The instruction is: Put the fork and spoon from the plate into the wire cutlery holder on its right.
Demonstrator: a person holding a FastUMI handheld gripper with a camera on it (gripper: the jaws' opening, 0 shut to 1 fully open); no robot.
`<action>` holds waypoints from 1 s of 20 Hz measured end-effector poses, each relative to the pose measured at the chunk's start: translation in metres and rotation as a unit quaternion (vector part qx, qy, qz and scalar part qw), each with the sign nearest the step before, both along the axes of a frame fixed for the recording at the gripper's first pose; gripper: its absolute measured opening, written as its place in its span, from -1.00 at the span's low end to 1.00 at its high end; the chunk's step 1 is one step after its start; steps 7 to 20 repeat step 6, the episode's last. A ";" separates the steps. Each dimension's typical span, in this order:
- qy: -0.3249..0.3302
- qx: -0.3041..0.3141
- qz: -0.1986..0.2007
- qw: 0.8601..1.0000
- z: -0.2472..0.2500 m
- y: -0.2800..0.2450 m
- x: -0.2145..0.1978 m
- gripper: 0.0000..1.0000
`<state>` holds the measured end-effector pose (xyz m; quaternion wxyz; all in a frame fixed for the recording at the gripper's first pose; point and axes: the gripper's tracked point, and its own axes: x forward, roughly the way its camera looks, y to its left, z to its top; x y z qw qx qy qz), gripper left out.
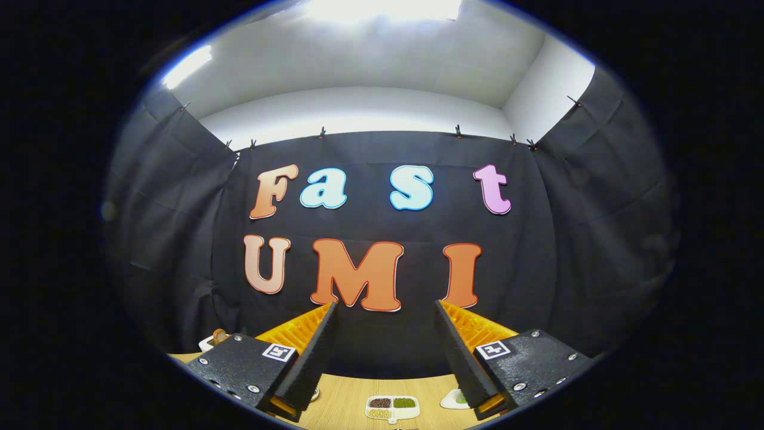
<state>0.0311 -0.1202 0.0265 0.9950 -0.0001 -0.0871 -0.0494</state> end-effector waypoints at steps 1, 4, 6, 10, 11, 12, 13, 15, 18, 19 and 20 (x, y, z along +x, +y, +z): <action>-0.001 0.003 0.001 1.000 0.000 0.001 0.000 0.88; -0.007 -0.004 -0.004 1.000 0.000 0.001 0.000 0.90; -0.013 -0.010 -0.005 1.000 0.003 0.003 -0.001 0.90; -0.013 -0.010 -0.005 1.000 0.003 0.003 -0.001 0.90; -0.013 -0.010 -0.005 1.000 0.003 0.003 -0.001 0.90; -0.013 -0.010 -0.005 1.000 0.003 0.003 -0.001 0.90; -0.013 -0.010 -0.005 1.000 0.003 0.003 -0.001 0.90; -0.013 -0.010 -0.005 1.000 0.003 0.003 -0.001 0.90; -0.013 -0.010 -0.005 1.000 0.003 0.003 -0.001 0.90; -0.013 -0.010 -0.005 1.000 0.003 0.003 -0.001 0.90; -0.013 -0.010 -0.005 1.000 0.003 0.003 -0.001 0.90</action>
